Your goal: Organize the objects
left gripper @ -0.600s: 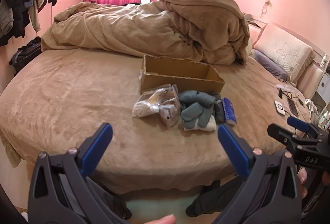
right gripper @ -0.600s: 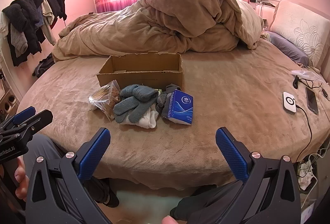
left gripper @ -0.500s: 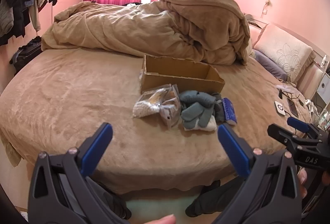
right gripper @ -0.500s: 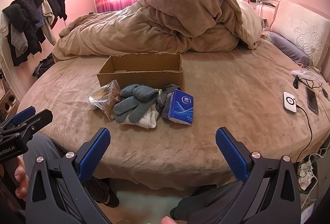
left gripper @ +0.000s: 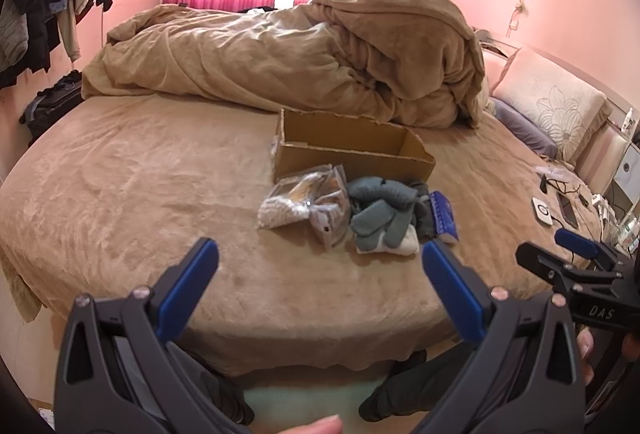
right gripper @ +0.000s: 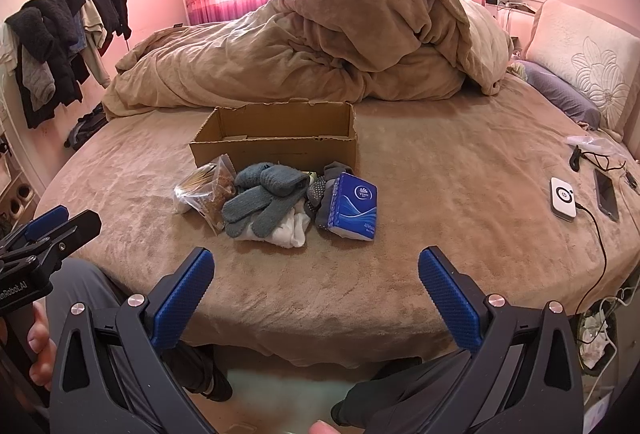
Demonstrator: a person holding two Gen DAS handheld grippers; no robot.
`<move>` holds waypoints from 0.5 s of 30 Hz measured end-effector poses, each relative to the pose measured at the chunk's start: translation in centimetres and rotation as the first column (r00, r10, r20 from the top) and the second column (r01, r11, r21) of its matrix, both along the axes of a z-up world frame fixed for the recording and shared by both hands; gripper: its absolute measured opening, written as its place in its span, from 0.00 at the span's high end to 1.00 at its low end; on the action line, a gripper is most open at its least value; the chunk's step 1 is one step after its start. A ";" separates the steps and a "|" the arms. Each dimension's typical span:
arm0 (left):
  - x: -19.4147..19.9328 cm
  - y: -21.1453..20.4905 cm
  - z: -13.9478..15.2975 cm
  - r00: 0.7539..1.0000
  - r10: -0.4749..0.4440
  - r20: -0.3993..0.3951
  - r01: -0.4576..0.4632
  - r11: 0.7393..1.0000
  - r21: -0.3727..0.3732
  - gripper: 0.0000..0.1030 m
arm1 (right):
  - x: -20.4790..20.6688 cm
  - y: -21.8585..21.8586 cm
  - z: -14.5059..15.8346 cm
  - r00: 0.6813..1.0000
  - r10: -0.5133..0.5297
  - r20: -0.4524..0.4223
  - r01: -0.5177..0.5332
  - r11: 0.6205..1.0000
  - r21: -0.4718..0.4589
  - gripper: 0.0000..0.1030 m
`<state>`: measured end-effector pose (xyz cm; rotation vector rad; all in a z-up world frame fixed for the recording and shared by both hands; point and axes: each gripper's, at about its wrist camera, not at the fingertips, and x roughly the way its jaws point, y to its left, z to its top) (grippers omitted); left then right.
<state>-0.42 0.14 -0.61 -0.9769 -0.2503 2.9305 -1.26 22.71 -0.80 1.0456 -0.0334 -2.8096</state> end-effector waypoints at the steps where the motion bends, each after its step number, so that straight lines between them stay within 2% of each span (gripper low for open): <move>1: 0.0 0.0 0.0 1.000 0.000 -0.001 0.000 1.000 0.000 0.00 | 0.0 0.0 0.0 1.000 0.000 0.000 0.000 1.000 0.000 0.00; 15: 0.2 0.1 0.0 1.000 -0.001 0.001 0.001 1.000 0.003 0.00 | 0.0 0.0 0.0 1.000 0.000 0.001 0.000 1.000 -0.004 0.00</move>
